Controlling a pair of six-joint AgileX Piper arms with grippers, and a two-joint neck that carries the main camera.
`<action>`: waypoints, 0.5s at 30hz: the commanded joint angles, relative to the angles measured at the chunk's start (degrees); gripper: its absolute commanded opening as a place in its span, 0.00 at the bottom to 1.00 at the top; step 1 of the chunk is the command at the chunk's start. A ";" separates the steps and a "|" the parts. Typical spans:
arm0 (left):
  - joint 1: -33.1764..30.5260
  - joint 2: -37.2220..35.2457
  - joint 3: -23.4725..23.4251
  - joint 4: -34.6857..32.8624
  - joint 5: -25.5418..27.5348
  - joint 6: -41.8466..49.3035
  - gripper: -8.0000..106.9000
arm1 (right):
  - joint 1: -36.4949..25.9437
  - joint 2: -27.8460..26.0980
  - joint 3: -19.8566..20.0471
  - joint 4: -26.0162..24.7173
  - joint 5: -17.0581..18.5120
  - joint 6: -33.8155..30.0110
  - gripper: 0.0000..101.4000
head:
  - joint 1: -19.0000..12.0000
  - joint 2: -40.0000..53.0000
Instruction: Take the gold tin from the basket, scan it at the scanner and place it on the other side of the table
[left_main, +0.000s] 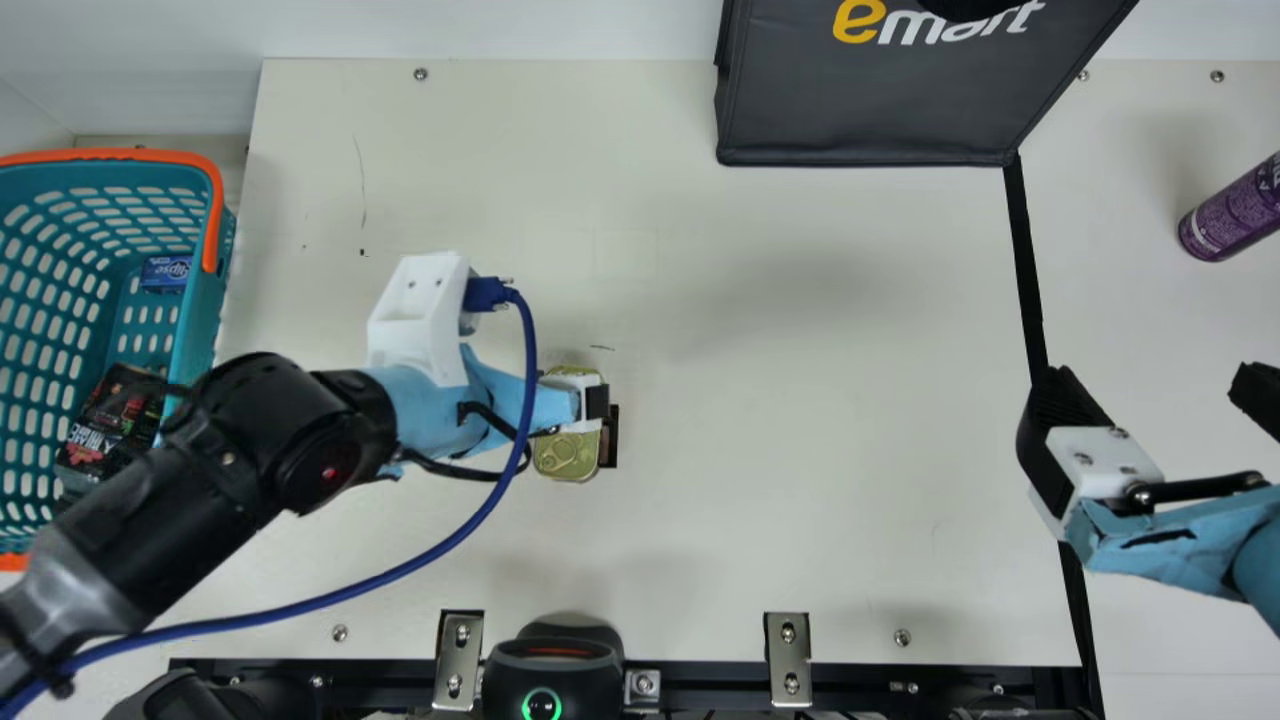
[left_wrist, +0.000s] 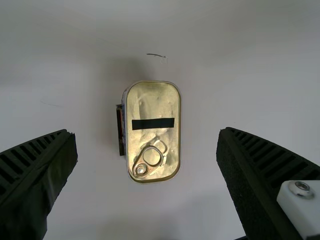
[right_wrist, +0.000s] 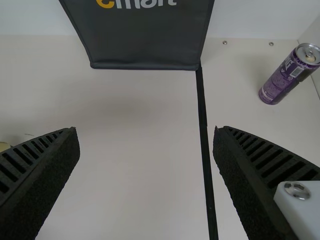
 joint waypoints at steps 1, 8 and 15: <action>-0.01 1.41 0.19 -0.24 -0.73 0.19 0.85 | 0.00 0.00 0.00 0.00 0.00 0.00 0.94 | -1.66 0.00; -0.96 5.76 0.22 1.49 -2.76 -0.80 0.85 | 0.00 0.00 0.00 0.00 -0.03 0.00 0.94 | -1.66 0.00; -2.84 8.99 -0.62 4.03 -3.75 -2.88 0.85 | 0.00 0.00 0.00 0.00 -0.03 0.00 0.94 | -1.66 0.00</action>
